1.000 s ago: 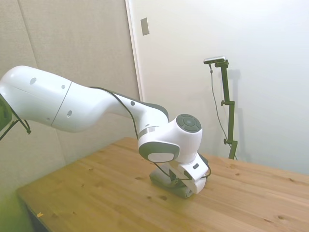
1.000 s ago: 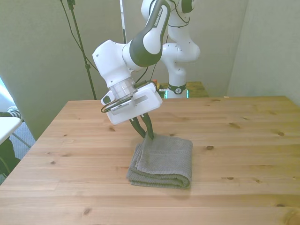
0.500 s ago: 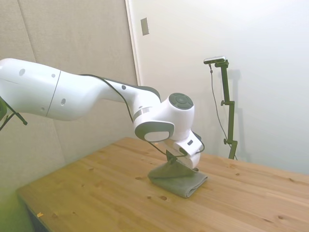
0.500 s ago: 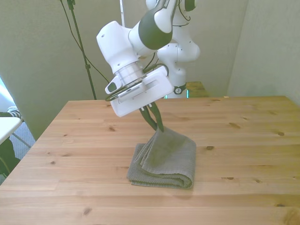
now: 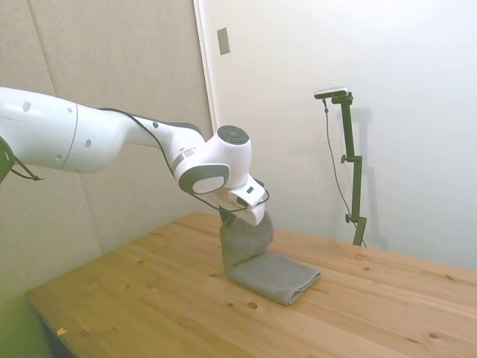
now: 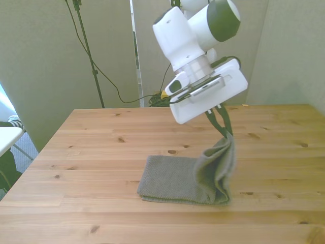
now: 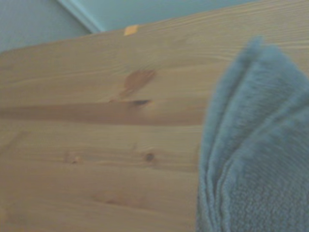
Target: Unfold the towel
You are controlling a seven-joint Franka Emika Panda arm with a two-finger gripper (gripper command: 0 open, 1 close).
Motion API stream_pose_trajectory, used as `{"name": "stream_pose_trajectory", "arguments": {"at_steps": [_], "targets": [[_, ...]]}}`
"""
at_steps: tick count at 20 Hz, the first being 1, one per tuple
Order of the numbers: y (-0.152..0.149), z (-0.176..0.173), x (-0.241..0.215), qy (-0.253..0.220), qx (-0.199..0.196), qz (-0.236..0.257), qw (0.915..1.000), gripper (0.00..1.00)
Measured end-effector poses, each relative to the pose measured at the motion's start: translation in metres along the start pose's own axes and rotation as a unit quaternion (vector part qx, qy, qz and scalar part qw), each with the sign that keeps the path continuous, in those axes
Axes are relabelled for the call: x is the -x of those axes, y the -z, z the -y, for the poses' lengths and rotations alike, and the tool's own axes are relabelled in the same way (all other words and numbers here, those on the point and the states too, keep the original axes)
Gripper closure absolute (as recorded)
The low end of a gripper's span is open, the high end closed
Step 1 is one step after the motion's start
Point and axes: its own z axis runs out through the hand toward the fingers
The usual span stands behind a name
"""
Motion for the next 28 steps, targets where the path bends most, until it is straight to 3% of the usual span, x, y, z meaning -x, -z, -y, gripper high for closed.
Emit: {"name": "stream_pose_trajectory", "arguments": {"at_steps": [1, 2, 9, 22, 28], "targets": [[-0.009, 0.006, 0.010, 0.015, 0.003, 0.009, 0.9998, 1.00], [-0.018, 0.009, 0.021, 0.033, 0.008, 0.020, 0.9992, 0.00], [-0.052, -0.007, 0.061, 0.126, 0.076, 0.104, 0.9837, 0.00], [-0.040, -0.020, 0.059, 0.158, 0.082, 0.157, 0.9713, 0.00], [-0.022, -0.011, 0.045, 0.080, 0.143, 0.056, 0.9849, 0.00]]}}
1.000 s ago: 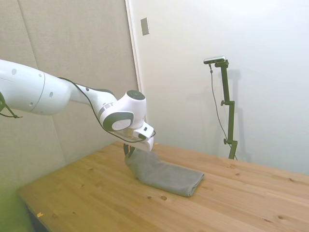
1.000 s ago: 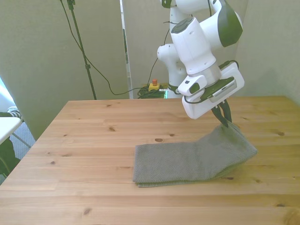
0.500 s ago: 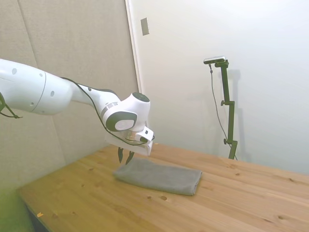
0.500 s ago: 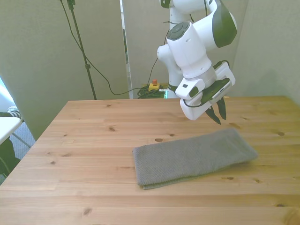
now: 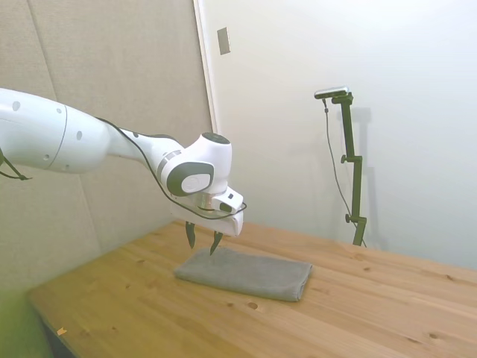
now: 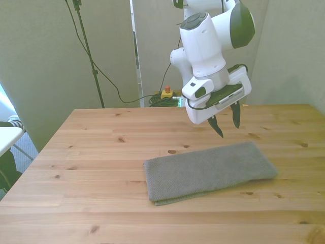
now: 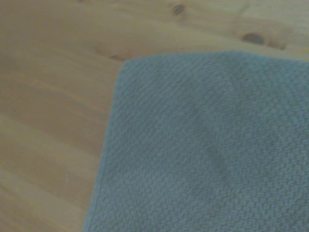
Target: Unfold the towel
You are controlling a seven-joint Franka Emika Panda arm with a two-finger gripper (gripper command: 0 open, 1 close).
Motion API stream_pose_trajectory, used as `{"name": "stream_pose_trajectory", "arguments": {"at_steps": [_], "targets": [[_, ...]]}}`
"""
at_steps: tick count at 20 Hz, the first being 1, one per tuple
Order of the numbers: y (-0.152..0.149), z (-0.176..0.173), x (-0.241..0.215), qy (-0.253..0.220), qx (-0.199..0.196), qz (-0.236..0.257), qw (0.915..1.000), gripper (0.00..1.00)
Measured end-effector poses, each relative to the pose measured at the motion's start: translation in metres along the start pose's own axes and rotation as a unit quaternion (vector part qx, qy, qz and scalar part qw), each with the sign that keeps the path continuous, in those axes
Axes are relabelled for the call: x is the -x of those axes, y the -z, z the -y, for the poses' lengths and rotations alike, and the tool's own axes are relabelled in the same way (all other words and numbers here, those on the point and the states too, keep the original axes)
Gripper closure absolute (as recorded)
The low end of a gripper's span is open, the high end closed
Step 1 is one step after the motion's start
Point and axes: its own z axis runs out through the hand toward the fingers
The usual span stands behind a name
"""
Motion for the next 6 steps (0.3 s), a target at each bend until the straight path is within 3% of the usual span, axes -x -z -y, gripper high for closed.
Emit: {"name": "stream_pose_trajectory", "arguments": {"at_steps": [6], "targets": [[0.039, 0.000, 0.078, -0.111, 0.023, -0.081, 0.9903, 0.00]]}}
